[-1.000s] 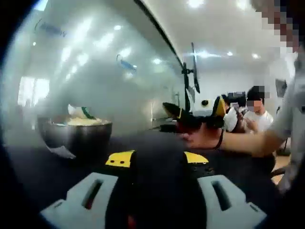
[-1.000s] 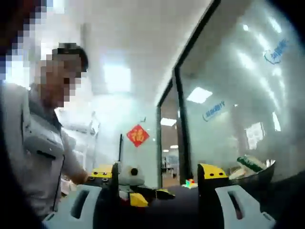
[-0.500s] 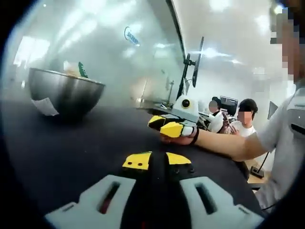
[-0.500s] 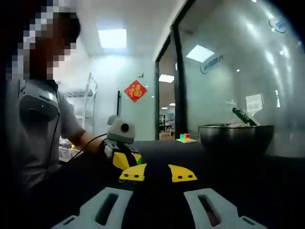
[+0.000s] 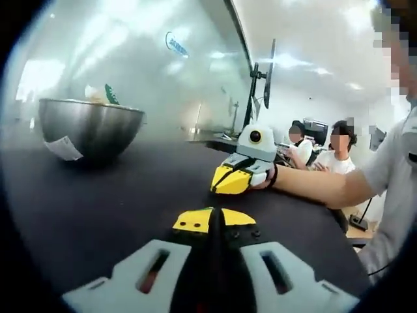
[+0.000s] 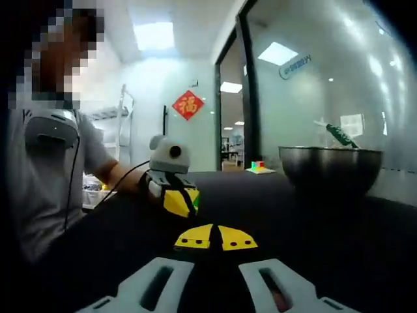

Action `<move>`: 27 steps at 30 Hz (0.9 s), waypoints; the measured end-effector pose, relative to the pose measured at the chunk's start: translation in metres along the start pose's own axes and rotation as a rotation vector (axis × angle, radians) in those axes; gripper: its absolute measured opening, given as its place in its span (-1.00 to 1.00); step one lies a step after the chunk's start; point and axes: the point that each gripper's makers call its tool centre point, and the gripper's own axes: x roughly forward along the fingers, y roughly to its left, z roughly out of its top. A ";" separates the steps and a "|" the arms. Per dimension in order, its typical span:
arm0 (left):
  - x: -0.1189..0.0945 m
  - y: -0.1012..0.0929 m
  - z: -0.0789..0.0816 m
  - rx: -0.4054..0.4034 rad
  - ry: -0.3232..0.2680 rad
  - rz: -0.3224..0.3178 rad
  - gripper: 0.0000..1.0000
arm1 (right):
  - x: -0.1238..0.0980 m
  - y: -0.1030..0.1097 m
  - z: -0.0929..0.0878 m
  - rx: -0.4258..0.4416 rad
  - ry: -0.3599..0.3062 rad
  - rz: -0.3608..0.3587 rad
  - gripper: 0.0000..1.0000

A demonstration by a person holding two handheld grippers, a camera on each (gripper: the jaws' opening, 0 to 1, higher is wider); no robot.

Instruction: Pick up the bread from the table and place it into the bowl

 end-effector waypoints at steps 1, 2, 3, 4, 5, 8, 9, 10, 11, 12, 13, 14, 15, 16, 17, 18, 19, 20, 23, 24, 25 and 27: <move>0.000 0.001 -0.001 0.011 0.004 0.006 -1.00 | 0.000 0.000 -0.004 0.000 0.023 0.001 -1.00; 0.000 0.000 -0.002 0.021 0.010 0.011 -1.00 | 0.002 0.003 -0.004 -0.002 0.026 0.008 -1.00; 0.001 0.000 -0.003 0.029 0.015 0.016 -1.00 | 0.002 0.005 -0.006 -0.008 0.035 0.016 -1.00; 0.001 0.004 -0.005 0.043 0.023 0.034 -1.00 | 0.004 0.008 -0.007 -0.016 0.045 0.022 -0.99; 0.001 0.008 -0.006 0.049 0.029 0.052 -1.00 | 0.004 0.008 -0.009 -0.022 0.055 0.021 -0.99; 0.001 0.014 -0.009 0.058 0.048 0.082 -1.00 | 0.004 0.002 -0.016 -0.044 0.094 -0.004 -0.98; 0.000 0.015 -0.009 0.052 0.047 0.087 -1.00 | 0.003 0.003 -0.015 -0.044 0.096 -0.005 -0.98; 0.000 0.014 -0.008 0.050 0.045 0.087 -1.00 | 0.003 0.003 -0.015 -0.041 0.093 -0.002 -0.98; 0.000 0.014 -0.008 0.050 0.044 0.088 -1.00 | 0.003 0.005 -0.014 -0.038 0.089 0.000 -0.98; 0.000 0.015 -0.008 0.051 0.044 0.091 -1.00 | 0.003 0.006 -0.014 -0.037 0.090 0.000 -0.98; 0.000 0.016 -0.008 0.051 0.045 0.095 -1.00 | 0.003 0.006 -0.015 -0.040 0.093 -0.002 -0.98; 0.000 0.016 -0.008 0.052 0.046 0.098 -1.00 | 0.003 0.006 -0.016 -0.041 0.096 -0.003 -0.98; -0.001 0.017 -0.008 0.051 0.046 0.103 -1.00 | 0.003 0.007 -0.016 -0.044 0.098 -0.005 -0.98; -0.001 0.019 -0.009 0.051 0.047 0.109 -1.00 | 0.004 0.007 -0.016 -0.045 0.100 -0.005 -0.98; -0.001 0.020 -0.009 0.050 0.048 0.116 -1.00 | 0.003 0.007 -0.016 -0.046 0.102 -0.007 -0.98; -0.002 0.022 -0.009 0.048 0.049 0.123 -1.00 | 0.003 0.006 -0.017 -0.048 0.103 -0.008 -0.97; -0.002 0.023 -0.009 0.044 0.048 0.129 -1.00 | 0.003 0.007 -0.017 -0.051 0.106 -0.010 -0.97; -0.003 0.023 -0.009 0.040 0.047 0.133 -1.00 | 0.003 0.006 -0.017 -0.053 0.108 -0.012 -0.97; -0.004 0.022 -0.010 0.044 0.051 0.150 -1.00 | 0.003 0.006 -0.018 -0.056 0.113 -0.017 -0.96; -0.004 0.023 -0.010 0.048 0.053 0.154 -1.00 | 0.003 0.006 -0.018 -0.057 0.114 -0.018 -0.96; -0.003 0.023 -0.011 0.054 0.058 0.158 -1.00 | 0.003 0.005 -0.019 -0.059 0.116 -0.020 -0.94; -0.003 0.022 -0.012 0.065 0.068 0.156 -1.00 | 0.003 0.003 -0.020 -0.064 0.123 -0.024 -0.92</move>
